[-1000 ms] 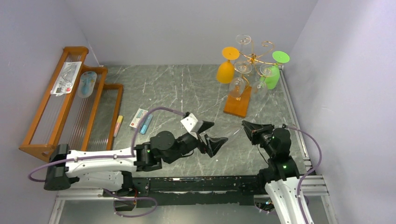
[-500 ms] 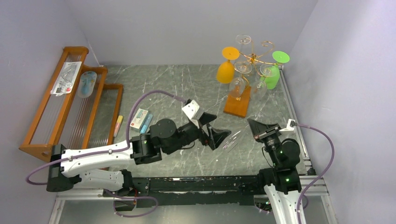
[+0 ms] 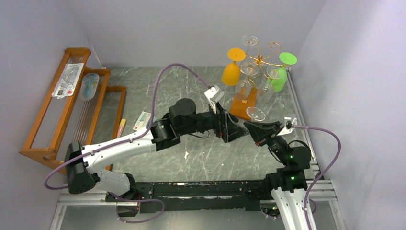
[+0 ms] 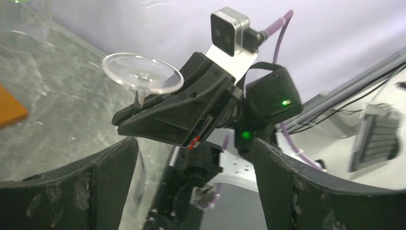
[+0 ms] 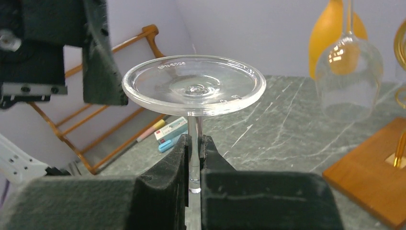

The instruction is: Place the wine glass upside down on the wine glass rack

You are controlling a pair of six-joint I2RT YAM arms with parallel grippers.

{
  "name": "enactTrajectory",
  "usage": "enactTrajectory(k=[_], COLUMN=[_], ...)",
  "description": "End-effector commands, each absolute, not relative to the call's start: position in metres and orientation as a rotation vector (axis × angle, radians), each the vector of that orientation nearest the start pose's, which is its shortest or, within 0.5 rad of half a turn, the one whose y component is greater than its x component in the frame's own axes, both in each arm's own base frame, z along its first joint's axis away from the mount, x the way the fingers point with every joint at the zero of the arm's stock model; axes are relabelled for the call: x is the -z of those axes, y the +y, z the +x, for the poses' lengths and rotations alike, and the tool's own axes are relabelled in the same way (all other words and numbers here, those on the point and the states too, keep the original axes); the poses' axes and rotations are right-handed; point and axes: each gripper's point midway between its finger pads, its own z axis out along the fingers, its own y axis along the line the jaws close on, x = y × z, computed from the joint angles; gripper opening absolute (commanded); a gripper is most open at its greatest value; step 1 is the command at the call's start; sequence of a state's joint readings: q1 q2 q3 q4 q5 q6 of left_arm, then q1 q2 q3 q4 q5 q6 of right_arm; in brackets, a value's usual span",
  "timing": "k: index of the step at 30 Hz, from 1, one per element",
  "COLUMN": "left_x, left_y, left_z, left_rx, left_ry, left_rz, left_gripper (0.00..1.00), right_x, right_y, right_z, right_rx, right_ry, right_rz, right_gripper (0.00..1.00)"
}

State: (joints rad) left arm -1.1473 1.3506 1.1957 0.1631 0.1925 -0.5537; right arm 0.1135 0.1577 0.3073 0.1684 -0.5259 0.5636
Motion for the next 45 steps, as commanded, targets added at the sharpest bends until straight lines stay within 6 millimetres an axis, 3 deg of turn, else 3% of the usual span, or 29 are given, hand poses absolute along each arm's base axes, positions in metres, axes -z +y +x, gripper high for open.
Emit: enactTrajectory(k=[1,6,11,19,26,31,39,42,45], left_x=[-0.395,-0.399,-0.407,-0.400,-0.391,-0.379,-0.366,-0.362,-0.361], left_y=[-0.427,-0.411,-0.419,-0.421,-0.424,-0.431,-0.434,-0.434,-0.429], left_z=[0.137,0.155,0.155,0.168,0.163,0.166,0.170,0.173,0.183], left_rx=[1.686,1.902,2.119,2.184,2.297,2.278,2.275,2.266,2.223], left_ry=[1.703,1.740,1.750,1.822,1.846,1.900,1.930,1.939,1.933], left_rz=[0.547,0.366,0.329,0.195,0.162,0.171,0.152,0.154,0.150], left_gripper=[0.93,0.92,0.84,0.79,0.60,0.49,0.28,0.08,0.05], right_x=[-0.326,-0.338,-0.342,-0.334,-0.320,-0.314,-0.304,-0.303,-0.302], right_y=[0.139,0.146,0.151,0.159,0.164,0.163,0.169,0.173,0.173], right_z=[0.181,0.190,0.200,0.195,0.193,0.205,0.200,0.196,0.199], right_rx=[-0.797,-0.747,-0.718,-0.716,-0.731,-0.711,-0.754,-0.786,-0.799], right_ry=[1.152,1.138,1.134,1.077,1.091,1.126,1.135,1.147,1.179], right_rz=[-0.419,-0.540,-0.618,-0.722,-0.787,-0.778,-0.832,-0.879,-0.860], right_gripper=[0.00,0.00,0.00,0.00,0.00,0.00,0.00,0.00,0.04])
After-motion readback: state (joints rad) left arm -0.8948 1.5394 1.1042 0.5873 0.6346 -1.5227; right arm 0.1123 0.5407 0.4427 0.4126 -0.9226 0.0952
